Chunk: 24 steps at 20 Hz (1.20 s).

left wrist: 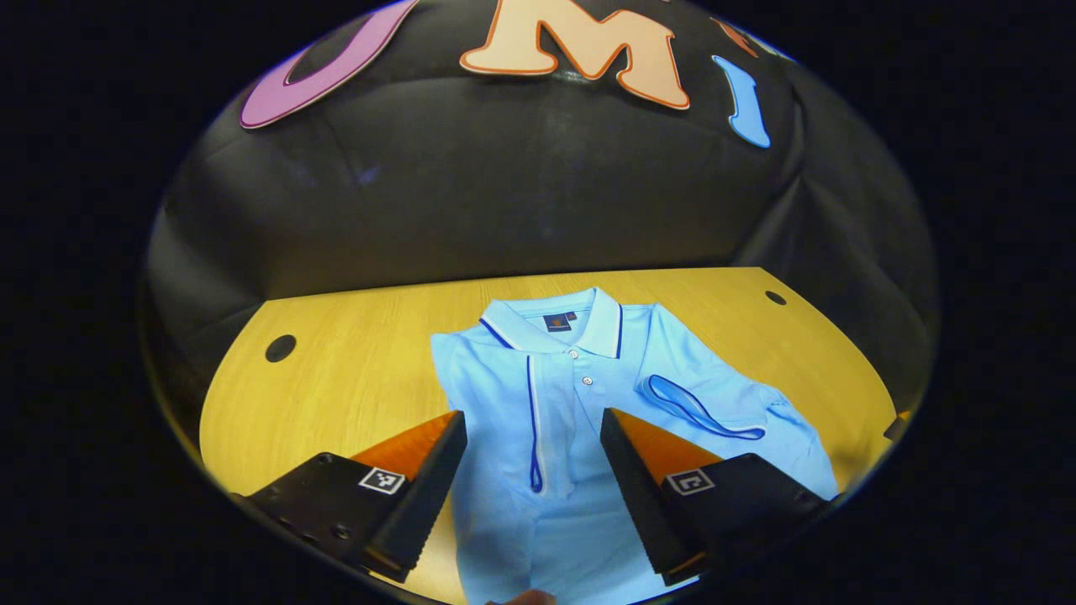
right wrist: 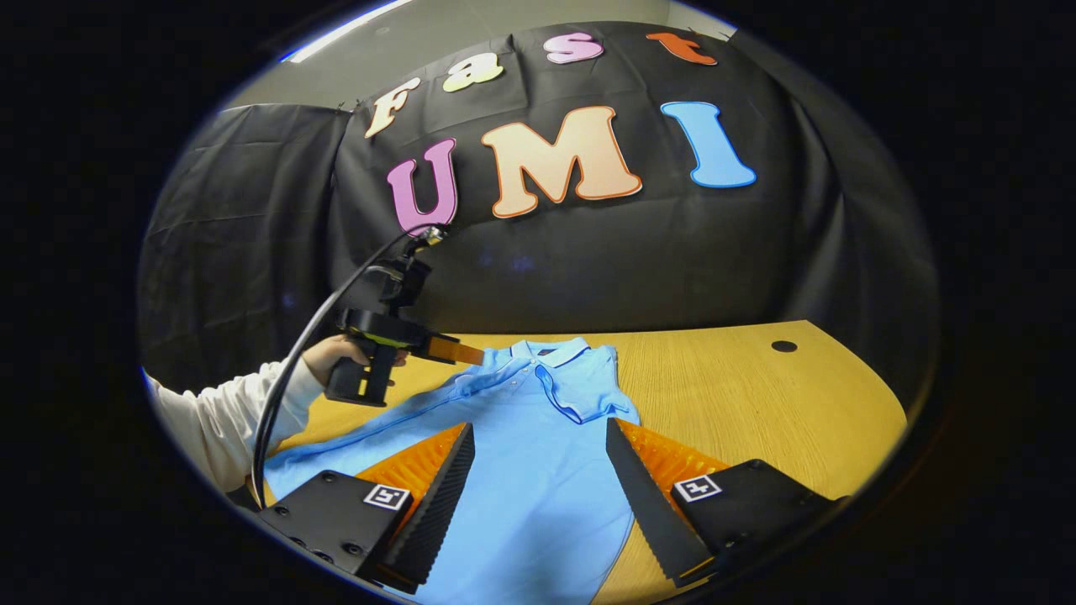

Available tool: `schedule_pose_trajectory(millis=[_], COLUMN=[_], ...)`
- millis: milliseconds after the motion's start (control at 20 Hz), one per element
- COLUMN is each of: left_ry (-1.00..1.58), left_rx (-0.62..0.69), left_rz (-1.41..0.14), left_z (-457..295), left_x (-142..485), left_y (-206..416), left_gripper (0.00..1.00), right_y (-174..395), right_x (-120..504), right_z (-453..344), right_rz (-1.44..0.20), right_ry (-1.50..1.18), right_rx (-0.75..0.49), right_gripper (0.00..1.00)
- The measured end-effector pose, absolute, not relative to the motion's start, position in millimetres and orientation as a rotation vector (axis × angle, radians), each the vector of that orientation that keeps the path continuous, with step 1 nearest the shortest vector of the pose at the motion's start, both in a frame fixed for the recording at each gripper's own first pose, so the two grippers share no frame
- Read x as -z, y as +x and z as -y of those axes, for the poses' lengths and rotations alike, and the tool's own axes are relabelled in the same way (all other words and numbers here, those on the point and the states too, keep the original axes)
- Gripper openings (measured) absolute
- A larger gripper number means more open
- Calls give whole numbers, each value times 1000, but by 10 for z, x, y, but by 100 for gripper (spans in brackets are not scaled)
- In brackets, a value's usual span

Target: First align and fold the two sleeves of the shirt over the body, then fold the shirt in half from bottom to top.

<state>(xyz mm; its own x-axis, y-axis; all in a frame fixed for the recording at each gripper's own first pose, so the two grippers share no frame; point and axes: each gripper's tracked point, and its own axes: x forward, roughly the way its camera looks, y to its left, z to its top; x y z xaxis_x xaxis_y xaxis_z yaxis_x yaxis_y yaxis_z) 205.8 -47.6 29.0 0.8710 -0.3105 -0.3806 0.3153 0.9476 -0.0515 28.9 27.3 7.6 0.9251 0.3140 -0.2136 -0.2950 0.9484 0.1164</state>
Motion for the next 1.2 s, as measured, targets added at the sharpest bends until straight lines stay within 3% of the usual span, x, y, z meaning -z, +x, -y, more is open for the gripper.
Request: schedule_pose_trajectory(millis=[500, 800, 1200], left_ry=[75, 69, 12], left_rx=[317, 332, 261], left_rz=[-253, -339, -422], left_z=[24, -82, -284], left_x=[-545, -42, 519], left_y=[421, -586, -1258], left_gripper=[96, 96, 96], right_y=[128, -340, -1028], right_x=[-89, 100, 535], right_z=[-446, -471, -243], right_rz=[-245, -305, -393], right_ry=[80, 9, -122], right_rx=[-335, -357, -331], right_gripper=[98, 98, 98])
